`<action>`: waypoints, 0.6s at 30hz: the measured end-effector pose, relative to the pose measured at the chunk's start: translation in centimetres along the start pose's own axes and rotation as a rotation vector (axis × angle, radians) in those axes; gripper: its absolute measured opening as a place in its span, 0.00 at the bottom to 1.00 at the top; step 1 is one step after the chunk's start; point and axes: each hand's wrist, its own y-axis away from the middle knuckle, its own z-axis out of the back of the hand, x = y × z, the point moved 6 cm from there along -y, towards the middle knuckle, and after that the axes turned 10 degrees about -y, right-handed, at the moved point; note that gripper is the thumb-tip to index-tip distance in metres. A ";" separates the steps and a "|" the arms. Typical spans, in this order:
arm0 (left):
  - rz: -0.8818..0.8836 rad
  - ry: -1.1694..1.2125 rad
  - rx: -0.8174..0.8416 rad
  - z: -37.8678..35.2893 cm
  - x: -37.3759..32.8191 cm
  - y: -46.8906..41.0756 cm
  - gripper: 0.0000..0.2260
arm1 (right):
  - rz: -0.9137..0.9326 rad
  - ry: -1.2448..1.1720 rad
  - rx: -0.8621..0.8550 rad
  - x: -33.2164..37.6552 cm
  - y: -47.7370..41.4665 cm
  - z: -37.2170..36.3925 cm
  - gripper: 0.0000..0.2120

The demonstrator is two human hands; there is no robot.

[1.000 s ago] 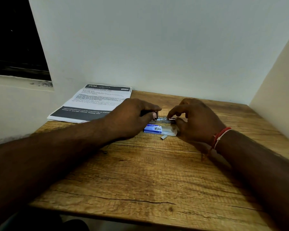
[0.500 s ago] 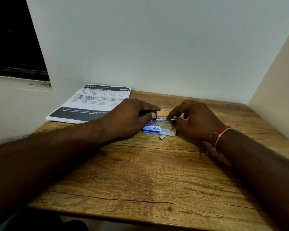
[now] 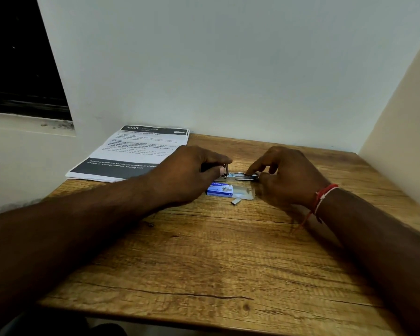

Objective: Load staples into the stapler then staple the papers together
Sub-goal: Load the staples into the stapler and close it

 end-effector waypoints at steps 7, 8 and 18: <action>0.003 0.015 -0.007 -0.1 0.2 0.0 0.14 | 0.001 -0.007 -0.020 -0.2 0.0 0.5 0.13; 0.003 0.017 -0.008 -0.1 0.2 0.0 0.14 | -0.003 -0.009 -0.020 -0.3 0.0 0.4 0.13; -0.007 -0.019 -0.002 0.0 0.1 0.0 0.15 | -0.102 -0.151 -0.010 -2.0 -0.2 -0.3 0.18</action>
